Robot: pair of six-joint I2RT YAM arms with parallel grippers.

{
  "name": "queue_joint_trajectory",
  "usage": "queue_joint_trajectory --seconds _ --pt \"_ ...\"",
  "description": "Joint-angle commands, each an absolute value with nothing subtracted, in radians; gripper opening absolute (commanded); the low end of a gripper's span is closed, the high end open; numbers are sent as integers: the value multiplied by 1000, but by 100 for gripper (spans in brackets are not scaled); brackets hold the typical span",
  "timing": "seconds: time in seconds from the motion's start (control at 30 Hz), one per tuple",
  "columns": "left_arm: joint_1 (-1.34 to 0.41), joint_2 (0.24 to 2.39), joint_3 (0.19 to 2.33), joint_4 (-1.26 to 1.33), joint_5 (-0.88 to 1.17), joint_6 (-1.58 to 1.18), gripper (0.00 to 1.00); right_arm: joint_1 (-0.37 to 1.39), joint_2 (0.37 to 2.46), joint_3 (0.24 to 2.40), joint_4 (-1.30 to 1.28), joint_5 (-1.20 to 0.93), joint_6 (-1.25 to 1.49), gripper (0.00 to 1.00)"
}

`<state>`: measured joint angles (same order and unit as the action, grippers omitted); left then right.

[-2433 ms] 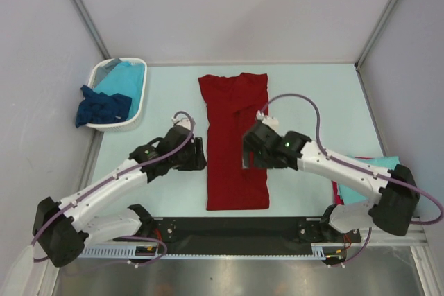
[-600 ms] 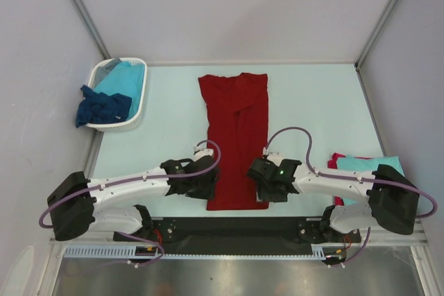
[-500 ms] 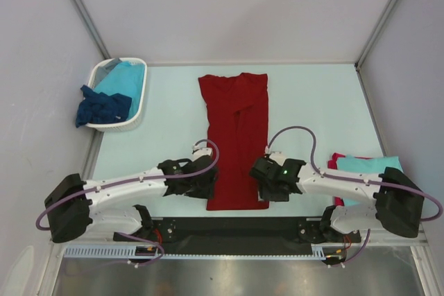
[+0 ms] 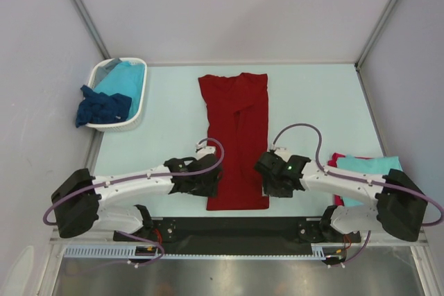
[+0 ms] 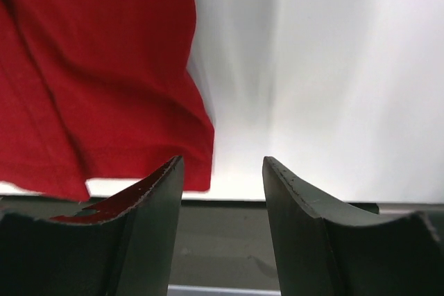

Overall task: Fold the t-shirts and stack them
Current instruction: Grab the bottom of the folded rectangular tshirt with both arms

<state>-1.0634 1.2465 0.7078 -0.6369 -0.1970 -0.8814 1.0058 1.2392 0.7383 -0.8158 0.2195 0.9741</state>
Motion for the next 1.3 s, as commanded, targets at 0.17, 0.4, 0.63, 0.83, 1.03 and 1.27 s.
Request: queue_joint_trajectory --seconds 0.17,0.4,0.63,0.83,1.03,1.27 --pt "-1080 1287 661 -549 -149 -890 56 1035 1367 712 -660 187 957 54" --pt "-1112 1279 635 -551 -132 -902 56 1078 1365 673 -657 160 979 54" --pt "-1138 1299 644 -552 -133 -910 56 1098 1348 644 -667 155 999 53" --pt "-1146 1293 669 -572 -156 -907 56 1098 1327 655 -687 166 1000 53" --pt "-1152 1301 672 -568 -155 -907 54 1103 1312 640 -690 161 1000 53" --pt "-1170 1338 676 -548 -140 -907 36 1103 1330 634 -673 149 996 47"
